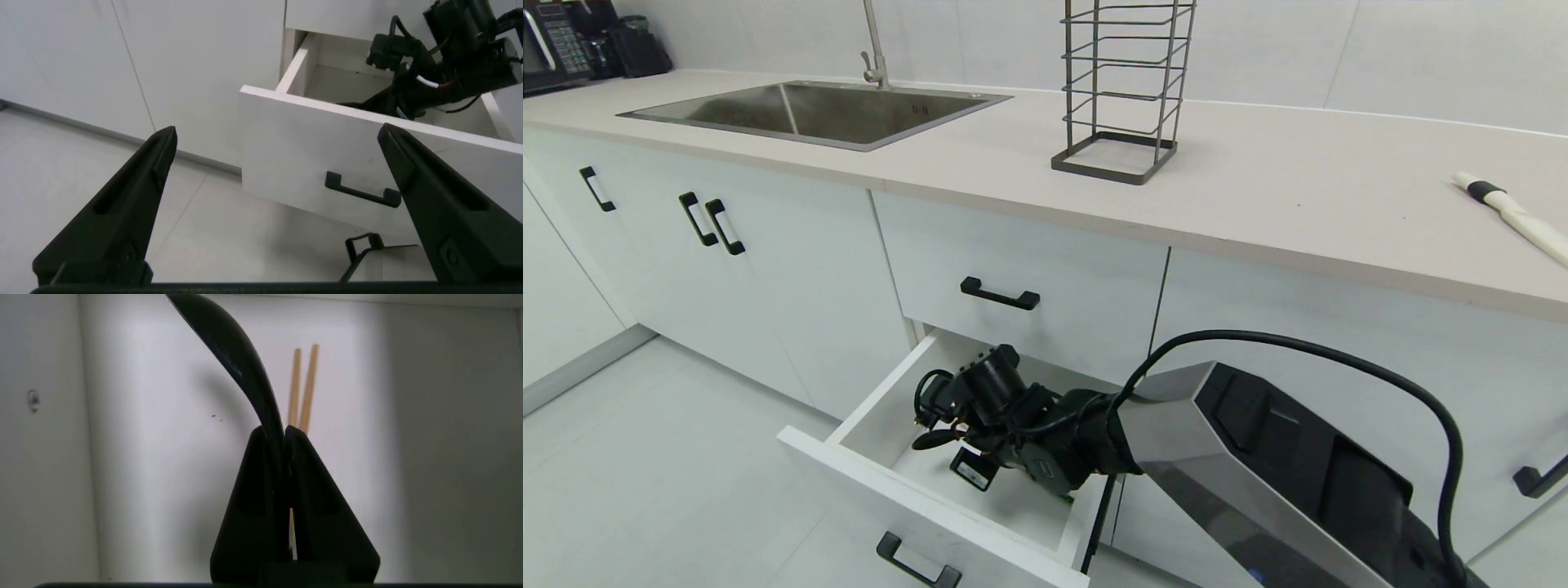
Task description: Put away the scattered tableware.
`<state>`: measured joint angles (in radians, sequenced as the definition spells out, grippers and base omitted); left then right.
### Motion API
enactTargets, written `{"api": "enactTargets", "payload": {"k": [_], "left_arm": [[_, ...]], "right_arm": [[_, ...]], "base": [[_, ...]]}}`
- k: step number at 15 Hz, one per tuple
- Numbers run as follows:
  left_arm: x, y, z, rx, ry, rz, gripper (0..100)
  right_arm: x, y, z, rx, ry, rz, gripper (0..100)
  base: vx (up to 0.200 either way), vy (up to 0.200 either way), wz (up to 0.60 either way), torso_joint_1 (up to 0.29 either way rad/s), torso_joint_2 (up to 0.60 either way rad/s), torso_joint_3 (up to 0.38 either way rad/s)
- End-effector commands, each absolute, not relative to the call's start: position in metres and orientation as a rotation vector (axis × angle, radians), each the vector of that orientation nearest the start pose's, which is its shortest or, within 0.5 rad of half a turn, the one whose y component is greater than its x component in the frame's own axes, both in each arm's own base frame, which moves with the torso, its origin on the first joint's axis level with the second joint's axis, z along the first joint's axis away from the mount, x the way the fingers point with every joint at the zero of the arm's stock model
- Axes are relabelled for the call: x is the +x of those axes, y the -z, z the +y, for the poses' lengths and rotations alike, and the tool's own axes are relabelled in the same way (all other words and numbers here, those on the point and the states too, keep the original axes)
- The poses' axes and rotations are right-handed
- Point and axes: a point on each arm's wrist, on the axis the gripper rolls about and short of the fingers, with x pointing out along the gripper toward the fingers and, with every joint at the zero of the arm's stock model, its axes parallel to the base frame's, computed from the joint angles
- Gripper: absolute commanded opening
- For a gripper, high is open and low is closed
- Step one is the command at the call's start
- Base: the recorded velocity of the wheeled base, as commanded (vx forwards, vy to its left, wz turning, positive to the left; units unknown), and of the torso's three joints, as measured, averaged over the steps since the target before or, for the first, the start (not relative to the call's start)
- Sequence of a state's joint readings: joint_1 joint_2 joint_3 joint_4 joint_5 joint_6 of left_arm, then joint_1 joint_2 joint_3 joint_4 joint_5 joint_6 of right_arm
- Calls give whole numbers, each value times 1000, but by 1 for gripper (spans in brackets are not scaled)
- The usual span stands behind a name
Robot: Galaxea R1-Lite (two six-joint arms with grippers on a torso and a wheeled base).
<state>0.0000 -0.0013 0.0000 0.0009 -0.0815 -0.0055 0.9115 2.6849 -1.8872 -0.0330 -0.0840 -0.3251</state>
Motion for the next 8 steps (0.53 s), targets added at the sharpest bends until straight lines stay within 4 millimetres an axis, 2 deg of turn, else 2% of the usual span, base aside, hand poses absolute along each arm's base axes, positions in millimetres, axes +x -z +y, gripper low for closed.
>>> {"api": "enactTargets", "payload": {"k": [1, 2, 4, 6, 7, 8], "left_arm": [[-23, -75, -2, -6, 81, 2, 100], [-23, -75, -2, -6, 81, 2, 100], [-23, -75, -2, -6, 81, 2, 100], [-23, -75, -2, -6, 81, 0, 100], [-23, -75, -2, -6, 81, 0, 100], [-23, -75, -2, -6, 81, 0, 100]], "right_arm": [[318, 14, 410, -675, -904, 564, 0], [319, 15, 410, -704, -914, 556, 100], [319, 20, 410, -737, -926, 549, 100], [321, 10, 413, -718, -923, 519, 100], [321, 0, 416, -705, -923, 498, 100], [315, -19, 418, -695, -930, 464, 100]], "base": [[0, 0, 0, 0, 0, 0], [0, 0, 0, 0, 0, 0], [0, 0, 0, 0, 0, 0], [0, 0, 0, 0, 0, 0], [0, 0, 0, 0, 0, 0], [0, 0, 0, 0, 0, 0]]}}
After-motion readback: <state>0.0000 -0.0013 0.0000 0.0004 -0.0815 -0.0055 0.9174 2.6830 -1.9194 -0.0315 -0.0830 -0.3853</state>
